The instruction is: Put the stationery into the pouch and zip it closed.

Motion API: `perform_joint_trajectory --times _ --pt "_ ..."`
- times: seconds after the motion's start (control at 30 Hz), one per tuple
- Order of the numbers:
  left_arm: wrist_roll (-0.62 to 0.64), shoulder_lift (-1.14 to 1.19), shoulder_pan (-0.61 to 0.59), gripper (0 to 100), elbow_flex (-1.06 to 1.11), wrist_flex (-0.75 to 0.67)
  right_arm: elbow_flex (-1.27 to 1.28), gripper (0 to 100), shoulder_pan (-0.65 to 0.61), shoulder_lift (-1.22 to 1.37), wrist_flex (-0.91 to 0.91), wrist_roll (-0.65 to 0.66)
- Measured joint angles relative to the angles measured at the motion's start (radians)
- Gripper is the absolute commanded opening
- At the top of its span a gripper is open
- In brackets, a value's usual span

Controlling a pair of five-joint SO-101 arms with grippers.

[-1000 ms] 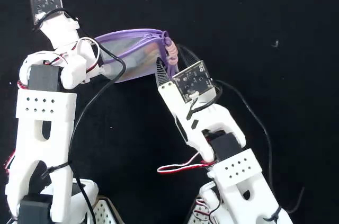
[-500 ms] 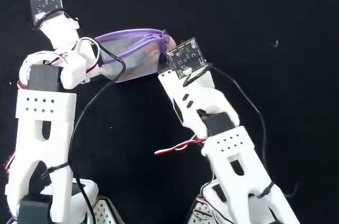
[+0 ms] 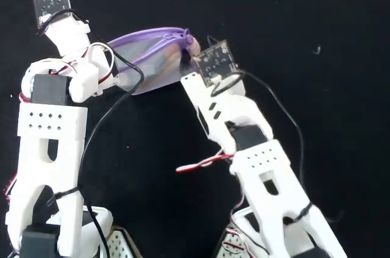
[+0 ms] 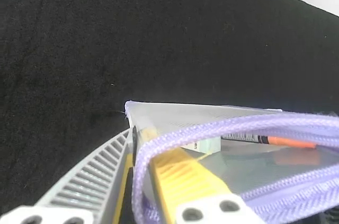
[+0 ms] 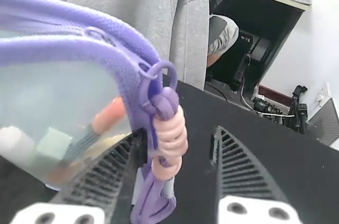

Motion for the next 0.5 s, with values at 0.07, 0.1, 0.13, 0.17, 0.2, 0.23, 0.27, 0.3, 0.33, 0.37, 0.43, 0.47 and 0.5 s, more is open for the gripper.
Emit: perform_joint_trajectory --times 0.07,0.1,0.13,0.17,0.2,0.23,0.27,0.3,0.33,0.37,0.43,0.47,0.5 --pt "0.000 0.000 0.000 3 0.000 0.000 -0.029 18.8 0.000 0.031 0.000 0.002" --pt "0.000 0.000 0.000 3 0.000 0.000 -0.043 18.7 0.000 0.046 0.000 0.002" --pt "0.000 0.000 0.000 3 0.000 0.000 -0.054 18.7 0.000 0.060 0.000 0.002" --pt "0.000 0.000 0.000 3 0.000 0.000 -0.060 18.6 0.000 0.069 0.000 0.002" --pt "0.000 0.000 0.000 3 0.000 0.000 -0.063 18.4 0.000 0.077 0.000 0.002" --pt "0.000 0.000 0.000 3 0.000 0.000 -0.064 16.9 0.000 0.084 0.000 0.002" --pt "0.000 0.000 0.000 3 0.000 0.000 -0.064 14.2 0.002 0.091 0.000 0.002" --pt "0.000 0.000 0.000 3 0.000 0.000 -0.064 10.6 0.002 0.091 0.000 0.002" --pt "0.000 0.000 0.000 3 0.000 0.000 -0.064 6.4 0.002 0.091 0.000 0.002" --pt "0.000 0.000 0.000 3 0.002 0.000 -0.064 2.1 0.002 0.091 0.000 0.002" --pt "0.000 0.000 0.000 3 0.002 0.000 -0.064 2.5 0.002 0.091 0.000 0.002" --pt "0.000 0.000 -0.002 3 0.002 0.000 -0.064 3.1 0.006 0.091 0.000 0.002" --pt "0.000 0.000 -0.002 3 0.002 0.000 -0.064 3.1 0.009 0.091 0.000 0.002"
